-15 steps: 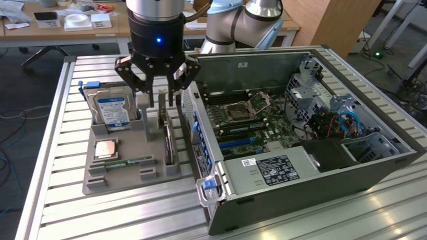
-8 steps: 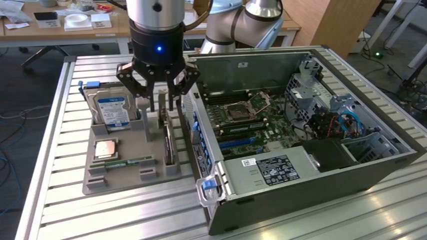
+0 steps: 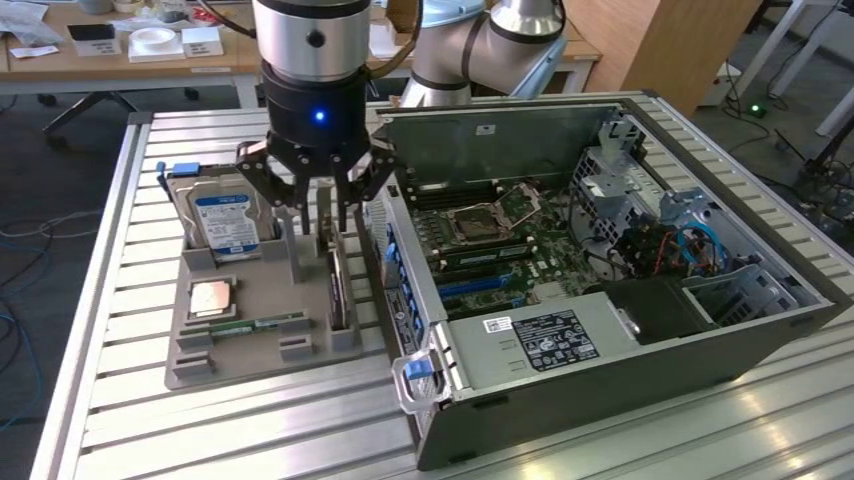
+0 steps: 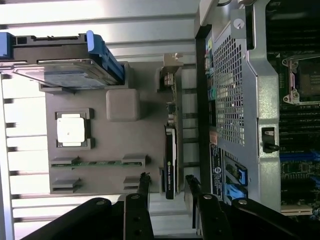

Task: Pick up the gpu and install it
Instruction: 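Pick up the gpu and move the gpu toward the slot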

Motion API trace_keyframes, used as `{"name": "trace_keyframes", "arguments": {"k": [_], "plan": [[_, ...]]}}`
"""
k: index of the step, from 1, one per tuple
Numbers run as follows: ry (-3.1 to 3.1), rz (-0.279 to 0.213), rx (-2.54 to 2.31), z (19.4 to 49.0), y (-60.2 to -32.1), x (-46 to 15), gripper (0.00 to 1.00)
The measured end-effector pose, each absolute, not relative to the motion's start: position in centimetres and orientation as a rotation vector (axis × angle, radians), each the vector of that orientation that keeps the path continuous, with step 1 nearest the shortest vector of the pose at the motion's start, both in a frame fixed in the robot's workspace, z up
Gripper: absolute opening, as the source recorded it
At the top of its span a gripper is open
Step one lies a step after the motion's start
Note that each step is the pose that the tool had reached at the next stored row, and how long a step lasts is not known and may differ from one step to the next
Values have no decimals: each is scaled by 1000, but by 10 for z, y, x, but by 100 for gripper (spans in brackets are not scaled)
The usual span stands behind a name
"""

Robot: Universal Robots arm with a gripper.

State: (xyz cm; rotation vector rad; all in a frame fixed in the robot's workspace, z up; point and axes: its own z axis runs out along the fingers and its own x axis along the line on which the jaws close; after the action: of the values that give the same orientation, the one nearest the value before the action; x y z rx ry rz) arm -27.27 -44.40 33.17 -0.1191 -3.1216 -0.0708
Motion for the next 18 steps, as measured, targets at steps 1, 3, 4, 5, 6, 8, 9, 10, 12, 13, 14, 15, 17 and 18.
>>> {"name": "trace_keyframes", "arguments": {"k": [1, 3, 4, 5, 6, 8, 9, 10, 12, 13, 14, 15, 17, 18], "plan": [[-3122, -71, -119, 330, -444, -273, 42], [-3122, -71, -119, 326, -444, -273, 42], [-3122, -71, -119, 325, -444, -273, 42], [-3122, -71, -119, 324, -444, -273, 42], [-3122, -71, -119, 324, -444, -273, 42], [-3122, -71, -119, 323, -443, -273, 42], [-3122, -71, -119, 323, -442, -273, 42], [-3122, -71, -119, 323, -440, -273, 42], [-3122, -71, -119, 321, -437, -273, 42], [-3122, -71, -119, 320, -436, -273, 42], [-3122, -71, -119, 318, -436, -273, 42], [-3122, -71, -119, 316, -435, -273, 42], [-3122, -71, -119, 312, -435, -273, 42], [-3122, -71, -119, 311, -434, -273, 42]]}}
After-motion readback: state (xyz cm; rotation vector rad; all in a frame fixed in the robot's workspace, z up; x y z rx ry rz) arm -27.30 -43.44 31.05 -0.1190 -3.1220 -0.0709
